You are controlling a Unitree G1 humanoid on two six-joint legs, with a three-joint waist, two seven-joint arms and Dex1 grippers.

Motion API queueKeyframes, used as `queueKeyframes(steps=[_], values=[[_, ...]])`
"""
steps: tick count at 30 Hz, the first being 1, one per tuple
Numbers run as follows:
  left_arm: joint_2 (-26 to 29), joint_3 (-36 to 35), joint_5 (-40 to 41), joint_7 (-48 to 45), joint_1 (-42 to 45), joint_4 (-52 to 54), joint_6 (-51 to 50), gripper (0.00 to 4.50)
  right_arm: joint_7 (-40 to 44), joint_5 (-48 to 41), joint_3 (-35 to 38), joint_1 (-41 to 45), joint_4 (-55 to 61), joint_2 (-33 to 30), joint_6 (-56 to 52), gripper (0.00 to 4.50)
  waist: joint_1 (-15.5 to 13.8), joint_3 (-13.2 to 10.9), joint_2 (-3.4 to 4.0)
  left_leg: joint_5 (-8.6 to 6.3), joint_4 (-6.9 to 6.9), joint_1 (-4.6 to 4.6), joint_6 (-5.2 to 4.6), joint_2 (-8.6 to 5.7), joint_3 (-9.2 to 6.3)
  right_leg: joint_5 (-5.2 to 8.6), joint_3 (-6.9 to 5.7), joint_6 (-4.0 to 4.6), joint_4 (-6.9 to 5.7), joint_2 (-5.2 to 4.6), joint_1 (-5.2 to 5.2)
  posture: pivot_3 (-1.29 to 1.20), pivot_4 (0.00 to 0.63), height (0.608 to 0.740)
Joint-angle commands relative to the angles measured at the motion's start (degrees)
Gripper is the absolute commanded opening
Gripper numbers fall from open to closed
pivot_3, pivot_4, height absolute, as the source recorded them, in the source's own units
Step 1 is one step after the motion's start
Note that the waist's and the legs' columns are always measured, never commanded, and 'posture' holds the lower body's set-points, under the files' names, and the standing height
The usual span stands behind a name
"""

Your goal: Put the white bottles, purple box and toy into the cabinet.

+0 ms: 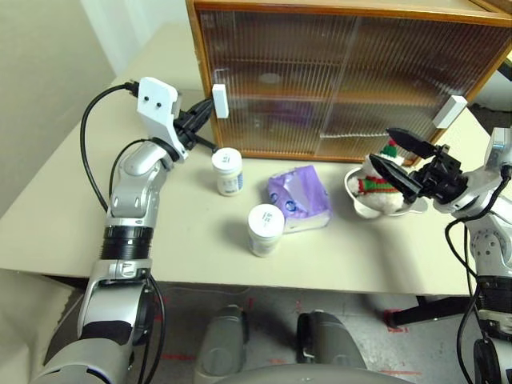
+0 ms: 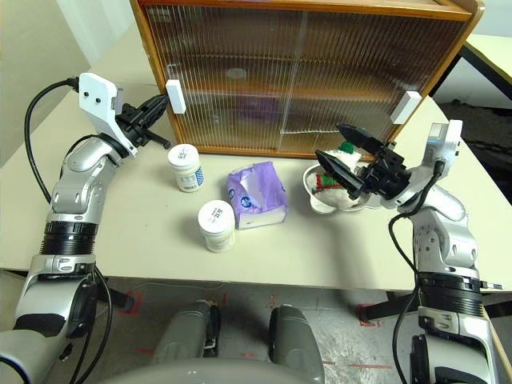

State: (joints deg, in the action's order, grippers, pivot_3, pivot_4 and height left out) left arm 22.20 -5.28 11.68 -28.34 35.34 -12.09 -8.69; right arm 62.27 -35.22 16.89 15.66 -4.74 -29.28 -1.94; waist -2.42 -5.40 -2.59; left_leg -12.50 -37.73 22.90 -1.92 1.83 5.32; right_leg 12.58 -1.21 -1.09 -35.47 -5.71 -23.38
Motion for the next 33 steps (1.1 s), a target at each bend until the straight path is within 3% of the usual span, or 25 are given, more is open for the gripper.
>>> queueKeyframes(steps=[1, 15, 33], values=[[-0.5, 0.8, -0.6, -0.1, 0.6, -0.8, -0.1, 0.04, 0.4, 0.1, -0.3, 0.5, -0.3, -0.1, 0.9, 4.5, 0.0, 0.1, 0.0, 0.0, -0.01, 0.0, 0.0, 0.0, 0.0, 0.0, 0.0, 0.0, 0.0, 0.0, 0.0, 0.09, 0.01, 0.74], [-0.1, 2.4, -1.3, -3.6, 5.0, -5.7, 1.2, 0.04, -0.5, 0.1, 0.6, -0.8, 0.7, -0.3, 1.2, 4.5, 0.0, 0.4, -0.04, 0.01, -0.22, 0.15, -0.02, 0.01, -0.05, -0.06, -0.04, -0.01, -0.04, 0.02, -0.03, 0.07, 0.009, 0.74], [-4.2, 6.2, -2.5, -7.8, 12.0, -13.5, 4.3, 0.04, -3.4, -2.5, 1.9, -4.2, 4.4, 1.0, 0.9, 4.5, 0.1, 0.5, -0.06, 0.02, -0.32, 0.23, -0.04, -0.01, -0.08, -0.09, -0.03, -0.04, -0.05, 0.05, -0.05, 0.04, 0.012, 0.74]])
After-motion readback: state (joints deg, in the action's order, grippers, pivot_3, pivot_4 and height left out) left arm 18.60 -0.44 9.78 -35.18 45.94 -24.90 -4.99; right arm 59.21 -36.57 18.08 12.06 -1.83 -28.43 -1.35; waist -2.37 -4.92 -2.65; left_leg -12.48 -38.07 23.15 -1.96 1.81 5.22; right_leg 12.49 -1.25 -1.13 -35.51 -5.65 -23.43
